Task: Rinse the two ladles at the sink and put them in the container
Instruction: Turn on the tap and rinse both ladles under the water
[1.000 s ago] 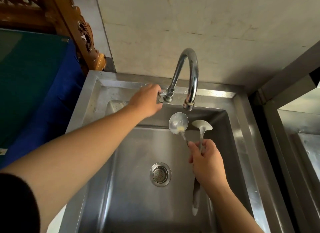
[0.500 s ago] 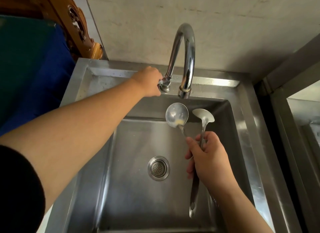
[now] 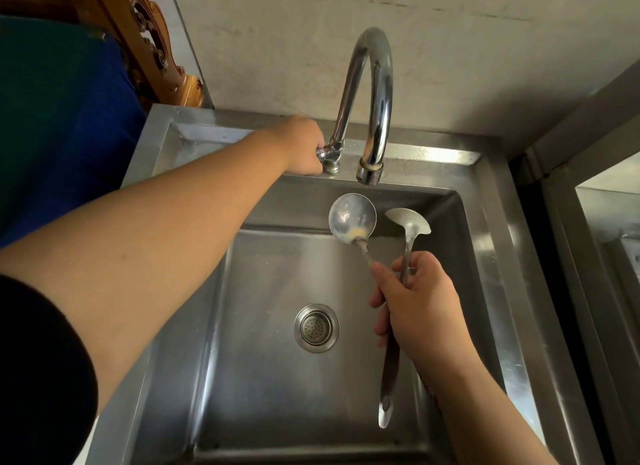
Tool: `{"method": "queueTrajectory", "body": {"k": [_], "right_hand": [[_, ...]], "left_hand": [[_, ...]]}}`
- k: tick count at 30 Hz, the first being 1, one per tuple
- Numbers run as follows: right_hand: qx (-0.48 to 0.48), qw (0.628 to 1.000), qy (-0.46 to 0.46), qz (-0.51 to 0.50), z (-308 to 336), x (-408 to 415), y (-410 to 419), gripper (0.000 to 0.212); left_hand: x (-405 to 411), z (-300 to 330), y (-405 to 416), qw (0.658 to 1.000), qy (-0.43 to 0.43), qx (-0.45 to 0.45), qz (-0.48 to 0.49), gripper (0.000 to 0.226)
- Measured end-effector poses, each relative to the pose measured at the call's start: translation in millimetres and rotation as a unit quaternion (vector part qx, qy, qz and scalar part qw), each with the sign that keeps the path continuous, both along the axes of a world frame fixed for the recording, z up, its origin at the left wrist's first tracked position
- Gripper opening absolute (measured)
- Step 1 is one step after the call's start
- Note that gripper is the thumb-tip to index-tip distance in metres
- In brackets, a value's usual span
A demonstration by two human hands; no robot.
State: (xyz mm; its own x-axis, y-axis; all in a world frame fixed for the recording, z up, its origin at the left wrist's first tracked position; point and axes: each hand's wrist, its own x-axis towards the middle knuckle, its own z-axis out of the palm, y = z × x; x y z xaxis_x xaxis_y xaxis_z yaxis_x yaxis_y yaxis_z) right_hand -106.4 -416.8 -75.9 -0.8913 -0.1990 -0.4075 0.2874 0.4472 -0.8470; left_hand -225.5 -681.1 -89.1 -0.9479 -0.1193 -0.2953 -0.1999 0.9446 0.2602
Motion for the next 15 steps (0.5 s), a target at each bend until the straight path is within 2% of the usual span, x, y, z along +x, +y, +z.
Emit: {"method": "queueTrajectory", "body": {"k": [7, 15], "right_hand": [[0.010, 1.000, 0.001, -0.001, 1.9, -0.5, -1.4, 0.016], [0.024, 1.000, 0.003, 0.001, 3.1, -3.5, -3.8, 0.017]], "left_hand": [[-3.8, 5.1, -1.0, 1.000, -0.019, -0.014, -0.012, 0.014], [-6.7, 3.0, -5.5, 1.000, -0.018, 0.020, -0.014, 0.008]]}}
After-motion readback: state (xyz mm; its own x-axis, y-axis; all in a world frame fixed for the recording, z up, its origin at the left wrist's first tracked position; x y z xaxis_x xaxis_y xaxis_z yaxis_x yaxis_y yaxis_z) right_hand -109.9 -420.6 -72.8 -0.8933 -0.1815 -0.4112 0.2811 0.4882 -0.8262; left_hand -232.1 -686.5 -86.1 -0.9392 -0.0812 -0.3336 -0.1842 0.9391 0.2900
